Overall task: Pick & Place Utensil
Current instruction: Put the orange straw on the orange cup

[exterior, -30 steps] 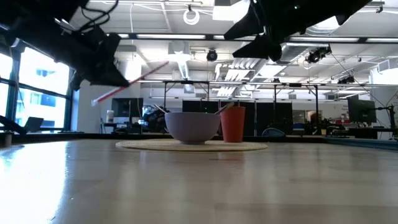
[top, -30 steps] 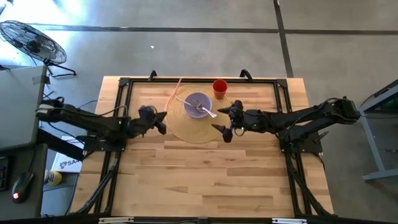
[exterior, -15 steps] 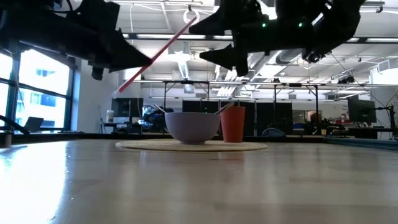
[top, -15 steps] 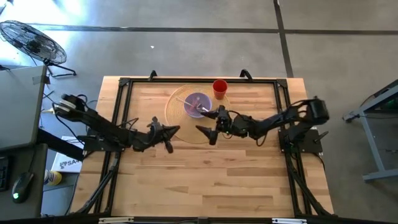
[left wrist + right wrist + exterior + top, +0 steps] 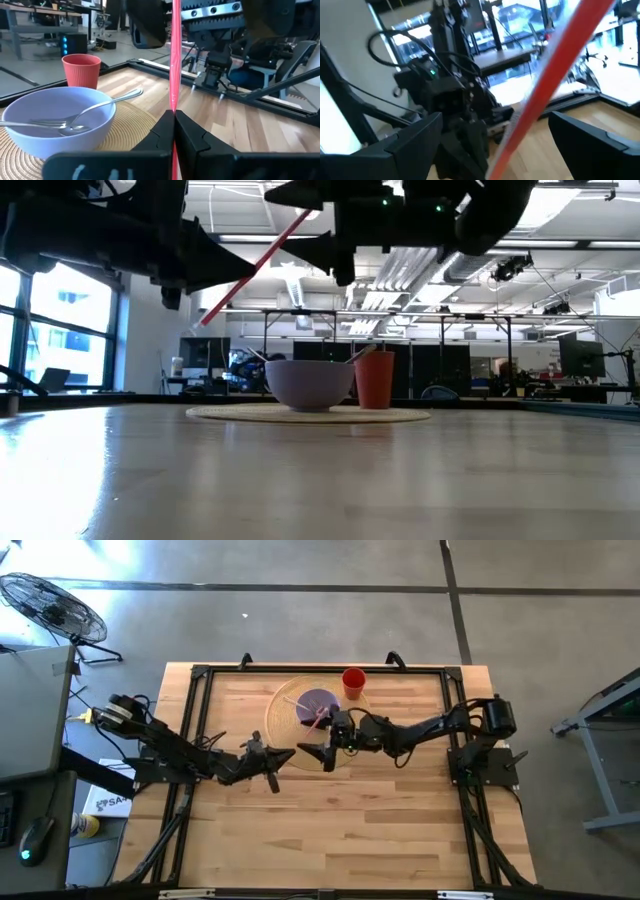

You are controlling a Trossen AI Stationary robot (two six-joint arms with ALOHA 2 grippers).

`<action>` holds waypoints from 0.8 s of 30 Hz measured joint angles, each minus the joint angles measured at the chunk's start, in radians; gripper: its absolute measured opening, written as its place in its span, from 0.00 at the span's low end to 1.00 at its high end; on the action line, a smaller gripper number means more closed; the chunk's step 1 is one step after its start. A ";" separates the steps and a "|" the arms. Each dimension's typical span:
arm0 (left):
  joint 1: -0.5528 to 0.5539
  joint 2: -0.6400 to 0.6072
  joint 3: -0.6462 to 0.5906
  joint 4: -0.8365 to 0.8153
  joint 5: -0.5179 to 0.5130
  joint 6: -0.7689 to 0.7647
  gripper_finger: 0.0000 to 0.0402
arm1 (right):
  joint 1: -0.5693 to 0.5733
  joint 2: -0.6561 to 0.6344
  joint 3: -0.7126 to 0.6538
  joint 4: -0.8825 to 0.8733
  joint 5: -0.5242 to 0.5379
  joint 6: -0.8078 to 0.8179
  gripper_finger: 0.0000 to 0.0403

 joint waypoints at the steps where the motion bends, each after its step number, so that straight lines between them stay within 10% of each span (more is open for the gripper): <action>1: 0.000 0.000 0.000 0.001 0.000 -0.001 0.00 | 0.000 0.000 0.012 -0.029 0.004 0.000 0.89; 24: 0.000 -0.001 0.060 -0.037 0.003 0.110 0.00 | 0.018 0.003 0.028 -0.117 0.088 0.032 0.62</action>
